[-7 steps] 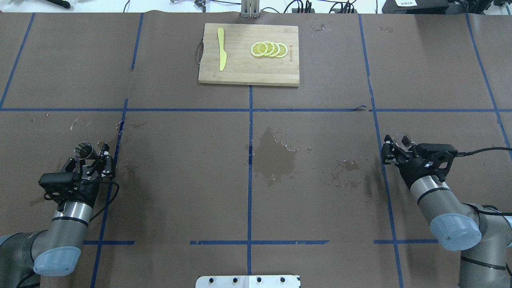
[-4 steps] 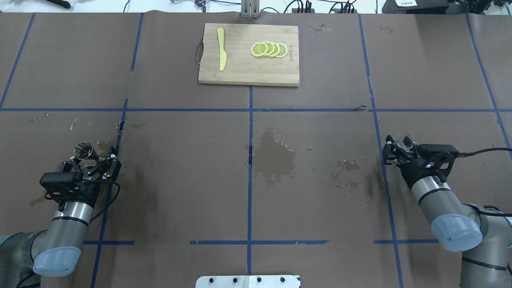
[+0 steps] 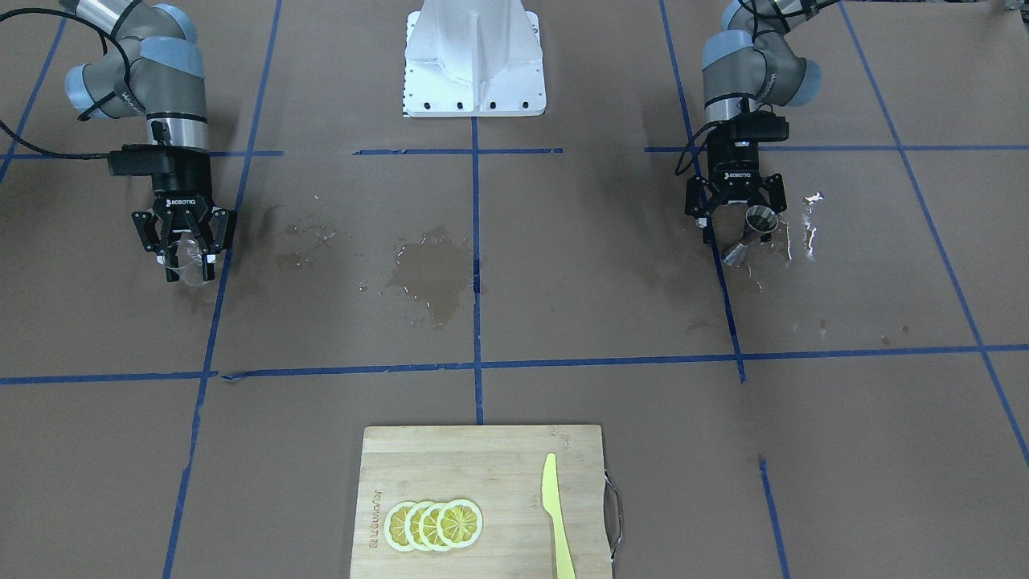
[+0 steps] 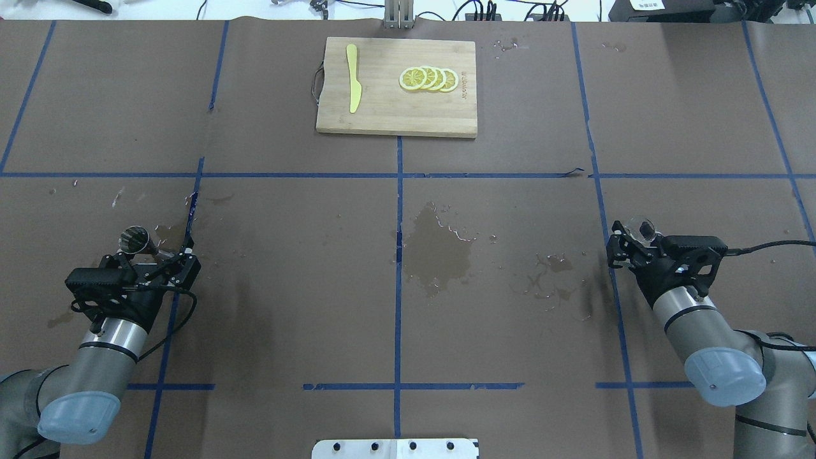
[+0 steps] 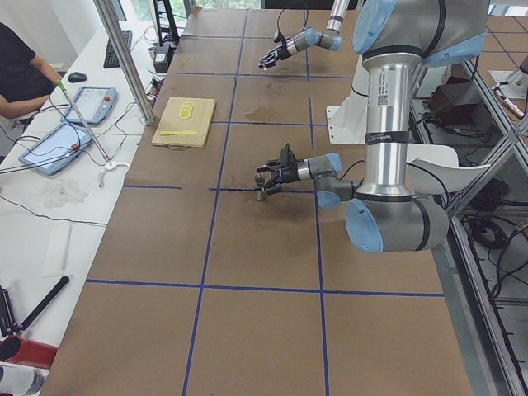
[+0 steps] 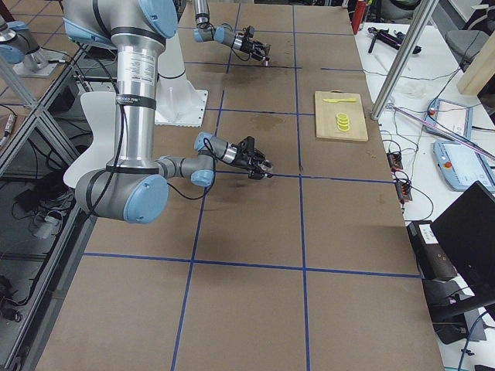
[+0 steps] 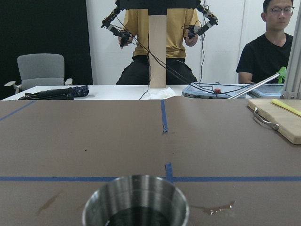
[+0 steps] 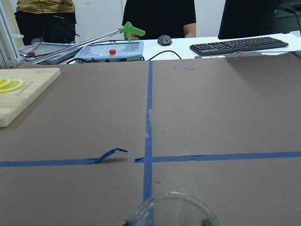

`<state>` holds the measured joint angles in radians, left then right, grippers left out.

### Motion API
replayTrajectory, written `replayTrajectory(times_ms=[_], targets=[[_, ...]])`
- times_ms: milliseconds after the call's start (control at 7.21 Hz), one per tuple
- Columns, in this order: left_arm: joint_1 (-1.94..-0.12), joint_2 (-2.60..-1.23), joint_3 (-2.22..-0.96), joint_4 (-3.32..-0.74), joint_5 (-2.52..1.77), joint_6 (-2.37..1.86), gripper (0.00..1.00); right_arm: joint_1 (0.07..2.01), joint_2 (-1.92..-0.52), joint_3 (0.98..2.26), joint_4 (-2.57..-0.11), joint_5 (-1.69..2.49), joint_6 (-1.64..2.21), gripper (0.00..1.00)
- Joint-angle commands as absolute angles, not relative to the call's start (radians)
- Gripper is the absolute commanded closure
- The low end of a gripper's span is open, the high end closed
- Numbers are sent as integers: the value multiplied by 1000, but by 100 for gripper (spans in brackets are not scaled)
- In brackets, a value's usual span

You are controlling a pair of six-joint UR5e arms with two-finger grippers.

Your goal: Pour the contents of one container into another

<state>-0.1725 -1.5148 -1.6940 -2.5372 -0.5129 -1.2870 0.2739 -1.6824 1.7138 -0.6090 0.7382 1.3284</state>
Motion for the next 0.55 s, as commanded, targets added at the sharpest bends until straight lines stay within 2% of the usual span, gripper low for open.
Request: replayTrajectory(times_ms=[0, 416], targets=[[-173, -1468, -1739, -2537, -560, -1256, 0, 262, -1683, 1712, -611, 729, 1328, 94], [-178, -1427, -1765, -2537, -631, -1253, 0, 232, -1683, 1700, -611, 698, 1330, 92]])
